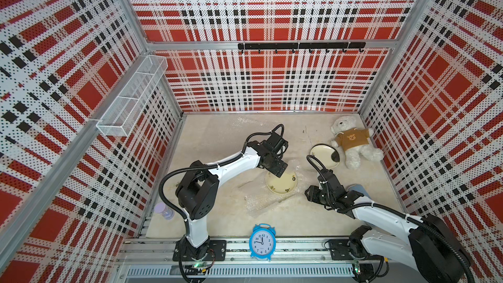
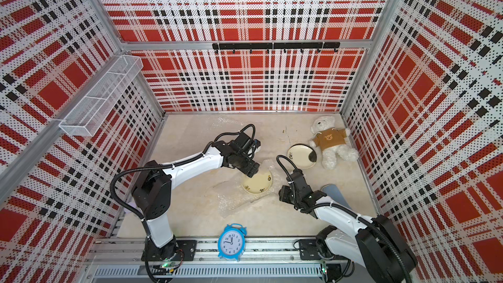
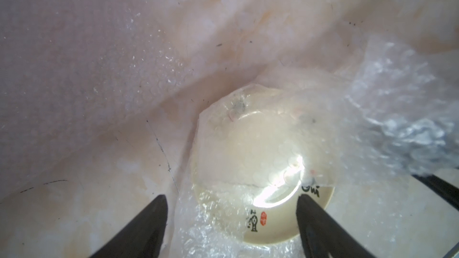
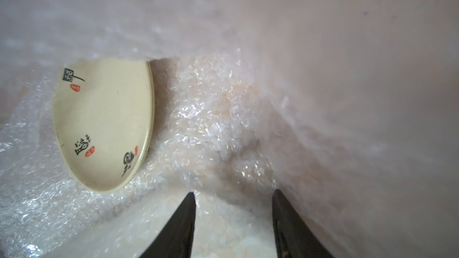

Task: Unpack dinner plates from bubble wrap
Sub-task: Unwrap the bubble wrap at the center of the board.

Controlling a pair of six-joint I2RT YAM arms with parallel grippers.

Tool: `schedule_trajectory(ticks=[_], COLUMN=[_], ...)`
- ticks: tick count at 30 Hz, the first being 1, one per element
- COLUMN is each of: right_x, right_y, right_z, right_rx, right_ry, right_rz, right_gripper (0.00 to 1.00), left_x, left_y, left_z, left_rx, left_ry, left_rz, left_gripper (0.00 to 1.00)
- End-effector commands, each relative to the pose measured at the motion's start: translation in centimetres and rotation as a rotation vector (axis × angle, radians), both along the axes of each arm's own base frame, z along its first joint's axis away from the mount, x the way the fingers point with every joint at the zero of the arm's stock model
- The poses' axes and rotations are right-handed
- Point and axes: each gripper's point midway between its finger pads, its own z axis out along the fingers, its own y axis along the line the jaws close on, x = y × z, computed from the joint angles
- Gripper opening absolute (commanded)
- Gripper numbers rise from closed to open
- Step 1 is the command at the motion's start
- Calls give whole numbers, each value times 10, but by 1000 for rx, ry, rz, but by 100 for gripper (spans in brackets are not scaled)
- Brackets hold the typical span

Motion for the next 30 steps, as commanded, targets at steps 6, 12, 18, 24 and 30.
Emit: schedule_trajectory(ticks=[6,12,18,24,30], right_x=[29,37,52,67,72], right_y=[10,8,11,16,22], right_z=[32,34,45,57,55], right_rx=[47,51,62,67,81], right_ry=[-81,-85,-111,-136,-135], right_rz=[3,-2,-1,8,13], right_gripper=[53,54,54,54,54], left_x=[-20,-24,-31,-36,-28], left_y=[13,17,23,32,45], left_z=[0,3,-12,-25,-30], left_rx=[73,18,43,122,194], left_ry=[19,11,30,15,-52], left_rz=[-55,-7,12,19,67], left_gripper=[84,91,92,86,75])
